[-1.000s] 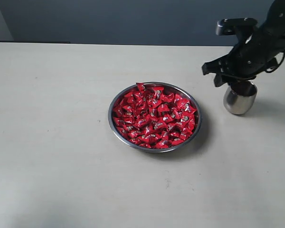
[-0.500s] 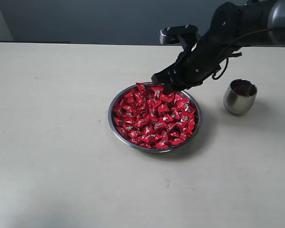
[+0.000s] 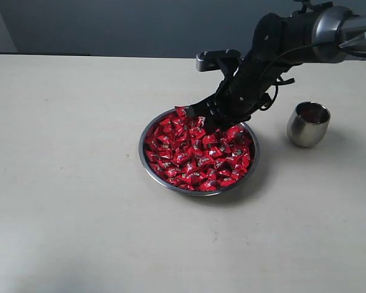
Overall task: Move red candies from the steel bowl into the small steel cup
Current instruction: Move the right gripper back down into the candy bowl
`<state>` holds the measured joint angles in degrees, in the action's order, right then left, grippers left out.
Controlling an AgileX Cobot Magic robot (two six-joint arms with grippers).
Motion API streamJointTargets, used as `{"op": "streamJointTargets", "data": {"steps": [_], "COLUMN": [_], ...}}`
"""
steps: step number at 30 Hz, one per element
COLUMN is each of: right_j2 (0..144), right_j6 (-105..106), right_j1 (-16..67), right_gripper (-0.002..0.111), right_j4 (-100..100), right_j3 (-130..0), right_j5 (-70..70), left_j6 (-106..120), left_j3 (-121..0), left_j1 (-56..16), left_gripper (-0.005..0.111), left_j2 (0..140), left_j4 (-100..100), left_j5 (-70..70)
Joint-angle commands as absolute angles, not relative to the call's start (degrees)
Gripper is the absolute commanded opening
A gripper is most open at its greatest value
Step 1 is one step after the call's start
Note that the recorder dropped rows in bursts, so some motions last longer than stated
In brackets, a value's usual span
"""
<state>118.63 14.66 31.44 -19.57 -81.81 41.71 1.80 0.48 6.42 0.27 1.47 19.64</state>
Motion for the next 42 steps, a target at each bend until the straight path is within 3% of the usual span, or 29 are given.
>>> {"op": "streamJointTargets", "data": {"steps": [1,25,27,34,42], "right_j2": [119.6,122.9,122.9,122.9,121.2], "right_j6": [14.9,15.6,15.6,15.6,16.1], "right_j1": [31.4,31.4,31.4,31.4,31.4], "right_gripper": [0.036,0.035,0.031,-0.001,-0.001], "right_j4": [-20.0,-21.5,-21.5,-21.2,-20.8], "right_j3": [-82.1,-82.1,-82.1,-82.1,-82.1], "right_j5": [42.8,39.2,39.1,39.3,40.8], "left_j6": [1.7,1.7,1.7,1.7,1.7], "left_j3": [0.0,0.0,0.0,0.0,0.0], "left_j1": [6.2,6.2,6.2,6.2,6.2], "left_gripper": [0.0,0.0,0.0,0.0,0.0], "left_j2": [0.0,0.0,0.0,0.0,0.0], "left_j4": [1.6,1.6,1.6,1.6,1.6], "left_j5": [19.1,19.1,19.1,19.1,19.1]}}
